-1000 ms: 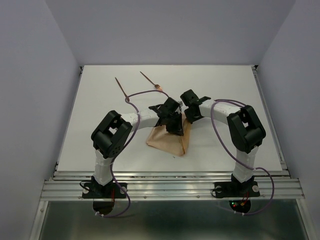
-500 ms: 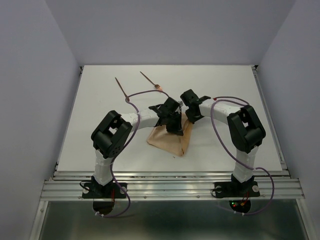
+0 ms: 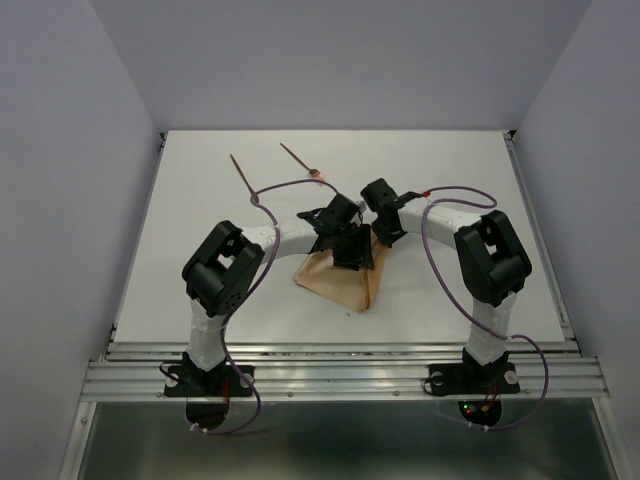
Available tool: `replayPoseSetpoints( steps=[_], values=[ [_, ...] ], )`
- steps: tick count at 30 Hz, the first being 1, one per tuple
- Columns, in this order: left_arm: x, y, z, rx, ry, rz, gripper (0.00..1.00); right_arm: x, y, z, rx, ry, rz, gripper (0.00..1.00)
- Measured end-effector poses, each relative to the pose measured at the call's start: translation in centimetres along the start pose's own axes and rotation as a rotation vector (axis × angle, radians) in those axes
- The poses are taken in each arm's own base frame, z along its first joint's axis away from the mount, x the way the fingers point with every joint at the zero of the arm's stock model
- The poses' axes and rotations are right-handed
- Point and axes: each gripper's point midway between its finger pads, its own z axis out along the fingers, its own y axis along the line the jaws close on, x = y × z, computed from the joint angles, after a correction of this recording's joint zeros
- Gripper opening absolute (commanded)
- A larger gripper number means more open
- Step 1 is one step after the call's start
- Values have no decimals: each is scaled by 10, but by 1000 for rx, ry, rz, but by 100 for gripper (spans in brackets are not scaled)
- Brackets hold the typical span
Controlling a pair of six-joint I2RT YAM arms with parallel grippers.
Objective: Fold the napkin into a case and place the utensils inside
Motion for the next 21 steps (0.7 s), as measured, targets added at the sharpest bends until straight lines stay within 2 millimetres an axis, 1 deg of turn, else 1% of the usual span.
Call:
replayPoseSetpoints(
  steps=[6, 12, 20, 21],
  values=[
    [-1, -2, 0, 7, -5, 2, 59, 0, 0, 0, -2, 3, -11, 10],
    [-1, -4, 0, 17, -3, 5, 54, 0, 0, 0, -2, 2, -13, 10],
    [6, 1, 10, 13, 24, 0, 45, 1, 0, 0, -2, 3, -13, 10],
    [7, 1, 11, 13, 30, 0, 43, 1, 0, 0, -2, 3, -13, 10]
  ],
)
